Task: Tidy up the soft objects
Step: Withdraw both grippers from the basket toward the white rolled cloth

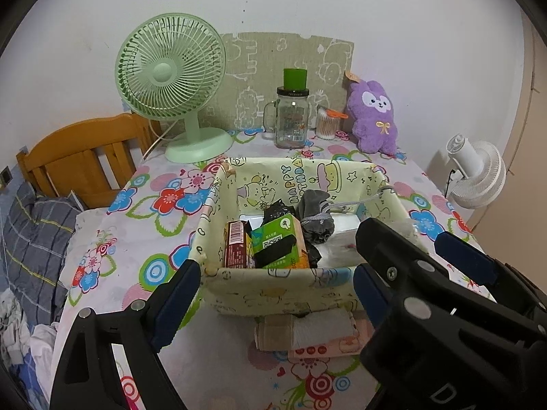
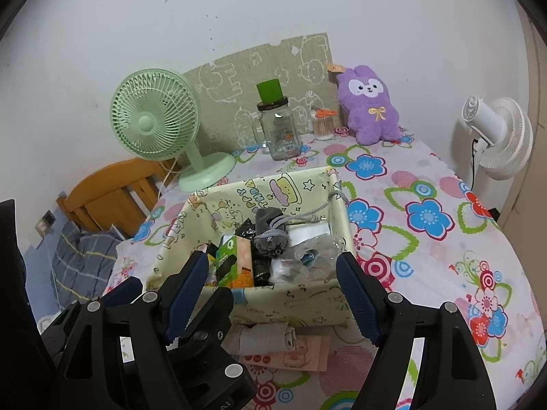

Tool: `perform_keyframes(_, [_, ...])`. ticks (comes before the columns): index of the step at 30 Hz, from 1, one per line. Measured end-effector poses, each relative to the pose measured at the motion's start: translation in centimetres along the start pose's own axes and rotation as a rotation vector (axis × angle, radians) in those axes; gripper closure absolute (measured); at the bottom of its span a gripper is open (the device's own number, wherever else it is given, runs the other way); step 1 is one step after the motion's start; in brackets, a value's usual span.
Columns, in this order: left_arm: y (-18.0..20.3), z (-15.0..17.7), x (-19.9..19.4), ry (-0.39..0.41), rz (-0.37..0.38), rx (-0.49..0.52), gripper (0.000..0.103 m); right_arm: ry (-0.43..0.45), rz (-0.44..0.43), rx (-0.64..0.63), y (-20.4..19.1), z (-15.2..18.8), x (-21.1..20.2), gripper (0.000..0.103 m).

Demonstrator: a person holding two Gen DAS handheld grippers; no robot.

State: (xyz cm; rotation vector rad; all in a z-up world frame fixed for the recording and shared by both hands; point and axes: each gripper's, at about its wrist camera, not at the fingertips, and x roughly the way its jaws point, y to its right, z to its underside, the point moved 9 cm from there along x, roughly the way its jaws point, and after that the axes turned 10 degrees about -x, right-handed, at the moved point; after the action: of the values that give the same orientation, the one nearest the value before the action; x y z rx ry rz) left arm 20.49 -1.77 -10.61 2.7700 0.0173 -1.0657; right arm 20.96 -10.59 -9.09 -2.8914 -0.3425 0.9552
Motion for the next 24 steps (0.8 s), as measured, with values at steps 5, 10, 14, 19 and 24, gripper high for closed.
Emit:
perform_keyframes(5, [0.2, 0.4, -1.4, 0.019, 0.011, 0.002, 0.011, 0.025, 0.007, -0.012, -0.2, 0.2, -1.7, 0.023])
perform_keyframes(10, [0.4, 0.9, -2.7, 0.035, 0.021, 0.003, 0.011, 0.043, 0.014, -0.021, -0.1, 0.5, -3.2, 0.023])
perform_keyframes(14, [0.7, 1.1, -3.6, 0.050, 0.031, 0.005, 0.011, 0.060, 0.023, -0.030, -0.2, 0.6, -4.5, 0.023])
perform_keyframes(19, [1.2, 1.4, -4.9, 0.070, 0.041, 0.007, 0.011, 0.080, 0.036, -0.040, -0.2, 0.9, -6.2, 0.023])
perform_keyframes(24, [1.5, 1.7, -6.0, 0.089, 0.041, 0.013, 0.011, 0.093, 0.047, -0.044, -0.1, 1.1, -7.5, 0.023])
